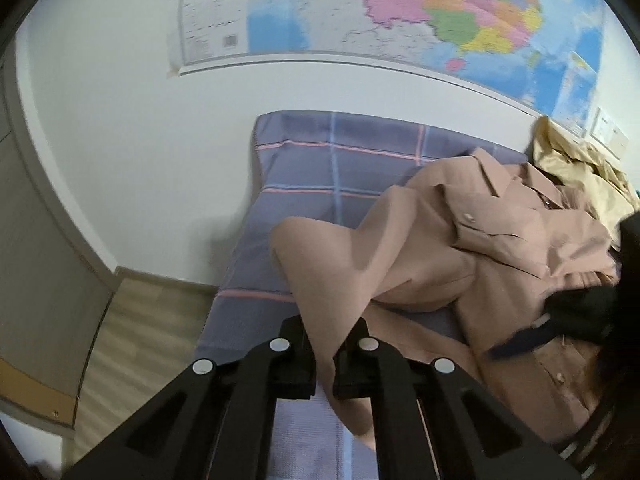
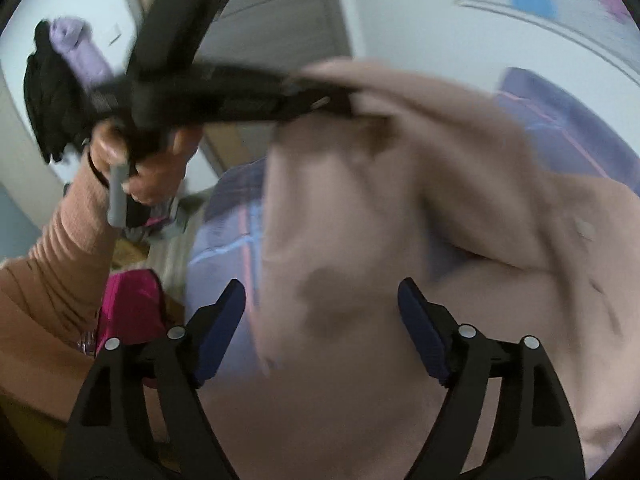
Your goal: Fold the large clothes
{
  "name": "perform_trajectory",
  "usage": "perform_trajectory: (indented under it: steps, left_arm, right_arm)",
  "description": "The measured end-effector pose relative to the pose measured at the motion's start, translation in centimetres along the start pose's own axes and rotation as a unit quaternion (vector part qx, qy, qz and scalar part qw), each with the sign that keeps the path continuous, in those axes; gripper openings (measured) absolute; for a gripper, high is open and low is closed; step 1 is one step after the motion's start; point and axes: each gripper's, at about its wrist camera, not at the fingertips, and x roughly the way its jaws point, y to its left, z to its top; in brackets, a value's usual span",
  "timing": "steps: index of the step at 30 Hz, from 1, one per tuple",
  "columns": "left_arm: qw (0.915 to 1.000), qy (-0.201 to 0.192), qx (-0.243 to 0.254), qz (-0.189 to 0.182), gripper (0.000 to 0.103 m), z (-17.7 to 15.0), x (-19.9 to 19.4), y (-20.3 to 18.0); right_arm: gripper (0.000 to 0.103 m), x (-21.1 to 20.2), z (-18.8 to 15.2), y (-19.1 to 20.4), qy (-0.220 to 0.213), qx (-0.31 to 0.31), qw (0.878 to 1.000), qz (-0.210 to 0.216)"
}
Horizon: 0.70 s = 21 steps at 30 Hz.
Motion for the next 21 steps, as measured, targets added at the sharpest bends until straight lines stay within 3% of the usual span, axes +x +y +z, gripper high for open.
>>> perform_trajectory:
  steps: [4,7,8,11,14,15,16,19,21]
  left_arm:
    - [0.9999,0.009,0.003,-0.009,0.004,0.6,0.0,-0.3]
    - [0.9996,0.007,0.008,-0.025,0.004,0.9,-0.3,-0.8]
    - [0.9995,0.008,0.010,-0.028,0.004,0.9,-0.4,-0.9]
    - [0.9996,-0.002,0.013,-0.026,0.007,1.5,-1.5,-1.2]
    - [0.9978,-0.053,-0.010,-0.039,0.037,3.1,-4.8,-0.5]
    - [0.9942,-0.083,-0.026,-0.063,0.056,3.7,-6.6,0.0]
    - [0.9888,-0.113,-0.040,-0.089,0.068,4.1,-8.4,0.4]
    - [0.9755,-0.186,-0.043,-0.109,0.069,4.3,-12.0,0.7]
    - [0.9744,-0.196,-0.041,-0.102,0.069,4.2,-12.4,0.0]
  right_arm:
    - [0.075,3.5,0.7,1.7,0.015,-0.031,0.998,-0.044]
    - [0.042,5.0,1.2,1.6,0.021,-0.027,0.997,-0.070]
    - [0.009,4.6,1.4,1.5,0.019,-0.023,0.998,-0.062]
    - [0.006,1.2,2.6,0.3,-0.016,0.018,1.000,0.012]
    - [0.006,-4.2,3.8,-1.4,-0.066,0.045,0.995,0.059]
    - [0.006,-7.0,4.1,-2.6,-0.093,0.064,0.991,0.078]
    - [0.006,-9.4,4.0,-3.8,-0.112,0.080,0.986,0.090]
    - [0.006,-16.3,2.9,-7.8,-0.178,0.139,0.966,0.125]
    - [0.006,-19.9,1.9,-9.7,-0.219,0.168,0.954,0.119]
